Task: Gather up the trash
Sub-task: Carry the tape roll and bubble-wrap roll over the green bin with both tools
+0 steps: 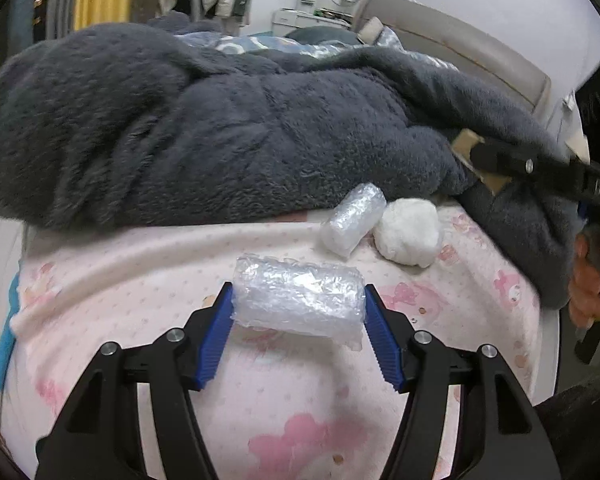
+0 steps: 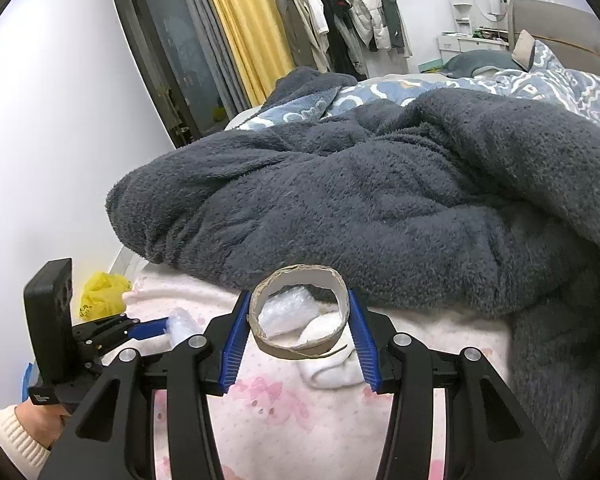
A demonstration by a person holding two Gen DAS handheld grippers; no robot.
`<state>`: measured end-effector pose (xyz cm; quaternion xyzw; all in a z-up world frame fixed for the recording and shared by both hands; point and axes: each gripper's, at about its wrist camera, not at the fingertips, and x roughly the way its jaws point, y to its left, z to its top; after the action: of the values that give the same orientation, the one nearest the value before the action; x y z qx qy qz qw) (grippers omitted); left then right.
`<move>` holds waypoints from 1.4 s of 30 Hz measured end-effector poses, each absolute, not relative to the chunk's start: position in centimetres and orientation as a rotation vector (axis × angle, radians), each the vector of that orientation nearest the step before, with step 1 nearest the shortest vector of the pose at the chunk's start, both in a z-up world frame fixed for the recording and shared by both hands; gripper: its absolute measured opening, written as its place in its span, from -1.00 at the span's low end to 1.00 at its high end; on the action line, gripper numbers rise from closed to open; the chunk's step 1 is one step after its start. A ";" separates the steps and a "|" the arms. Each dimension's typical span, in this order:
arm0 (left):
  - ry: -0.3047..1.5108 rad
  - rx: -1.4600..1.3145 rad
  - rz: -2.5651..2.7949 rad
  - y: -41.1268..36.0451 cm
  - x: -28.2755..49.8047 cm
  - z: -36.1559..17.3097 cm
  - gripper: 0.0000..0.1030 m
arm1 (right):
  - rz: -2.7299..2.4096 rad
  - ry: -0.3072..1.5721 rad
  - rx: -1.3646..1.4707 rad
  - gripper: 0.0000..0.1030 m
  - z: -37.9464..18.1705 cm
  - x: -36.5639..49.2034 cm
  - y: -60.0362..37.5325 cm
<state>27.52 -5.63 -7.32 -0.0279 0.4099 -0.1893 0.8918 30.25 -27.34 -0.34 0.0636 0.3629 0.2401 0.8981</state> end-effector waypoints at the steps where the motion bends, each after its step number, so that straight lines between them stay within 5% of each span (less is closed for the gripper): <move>1: 0.847 -0.064 -0.385 -5.3 27.1 -7.0 0.28 | 0.497 0.751 0.137 -0.06 -0.3 29.9 -27.3; 42: 0.852 -0.177 -0.035 11.8 14.2 -7.4 0.28 | 0.691 0.790 0.095 -0.06 -0.1 17.6 -13.1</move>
<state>14.19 11.78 -7.43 -0.0857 0.4126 -0.0170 0.9067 17.63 -13.07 -0.08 0.0455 0.3771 0.3298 0.8643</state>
